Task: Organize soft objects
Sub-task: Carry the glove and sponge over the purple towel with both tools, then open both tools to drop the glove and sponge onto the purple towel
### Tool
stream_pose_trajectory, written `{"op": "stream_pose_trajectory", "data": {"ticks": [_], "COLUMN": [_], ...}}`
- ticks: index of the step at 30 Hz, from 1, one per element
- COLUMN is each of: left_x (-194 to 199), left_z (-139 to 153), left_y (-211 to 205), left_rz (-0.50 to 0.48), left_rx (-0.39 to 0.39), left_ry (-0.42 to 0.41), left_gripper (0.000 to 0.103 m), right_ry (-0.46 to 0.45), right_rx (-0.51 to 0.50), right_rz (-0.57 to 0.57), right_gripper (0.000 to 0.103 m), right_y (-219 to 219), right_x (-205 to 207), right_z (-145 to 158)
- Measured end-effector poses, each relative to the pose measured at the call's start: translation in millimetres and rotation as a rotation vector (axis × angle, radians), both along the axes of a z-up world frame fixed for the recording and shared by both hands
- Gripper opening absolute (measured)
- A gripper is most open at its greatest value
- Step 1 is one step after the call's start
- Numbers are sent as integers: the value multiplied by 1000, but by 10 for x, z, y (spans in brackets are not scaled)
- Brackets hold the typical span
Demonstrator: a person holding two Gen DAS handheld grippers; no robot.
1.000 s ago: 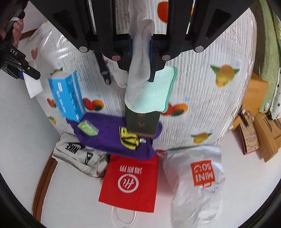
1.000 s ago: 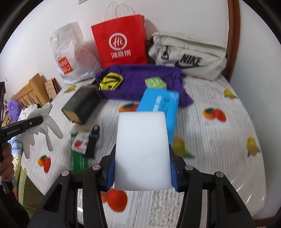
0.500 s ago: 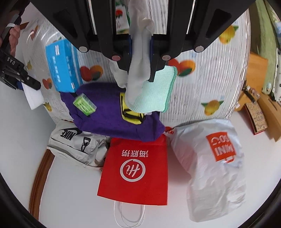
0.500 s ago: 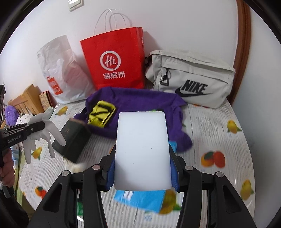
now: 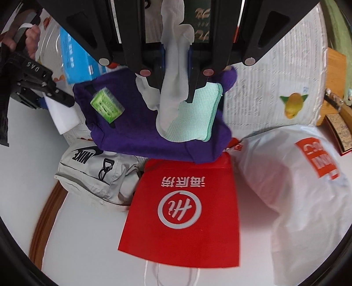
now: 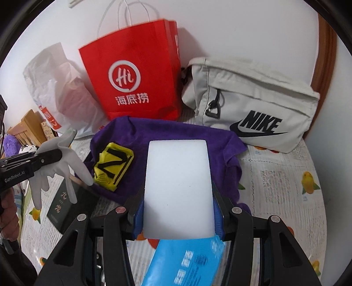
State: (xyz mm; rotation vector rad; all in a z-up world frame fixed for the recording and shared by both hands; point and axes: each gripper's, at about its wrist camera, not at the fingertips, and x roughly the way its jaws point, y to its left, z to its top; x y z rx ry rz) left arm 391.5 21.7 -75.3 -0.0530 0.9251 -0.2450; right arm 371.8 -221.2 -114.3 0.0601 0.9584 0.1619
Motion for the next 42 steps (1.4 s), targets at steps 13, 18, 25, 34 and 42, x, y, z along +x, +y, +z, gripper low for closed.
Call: {"op": "stream_pose_trajectory", "data": {"ticks": [13, 18, 25, 34, 42], "left_x": [606, 768, 914, 932, 874], "left_z": [-274, -397, -699, -741, -563], "left_y": [-327, -405, -466, -448, -467], "left_rz": [-35, -34, -25, -42, -50], "left_rx": [-42, -48, -19, -9, -19], "left_ry": [69, 84, 149, 140, 100], "left_gripper": [14, 15, 16, 23, 63], "right_ry": [77, 106, 152, 198, 154], "right_rx": [-34, -26, -14, 4, 5], "right_rz": [44, 27, 48, 42, 12], "right_gripper": [50, 50, 50, 67, 76], "right_y": [122, 50, 81, 34, -46], "right_x": [504, 588, 711, 814, 737], "right_z": [-362, -509, -695, -820, -671]}}
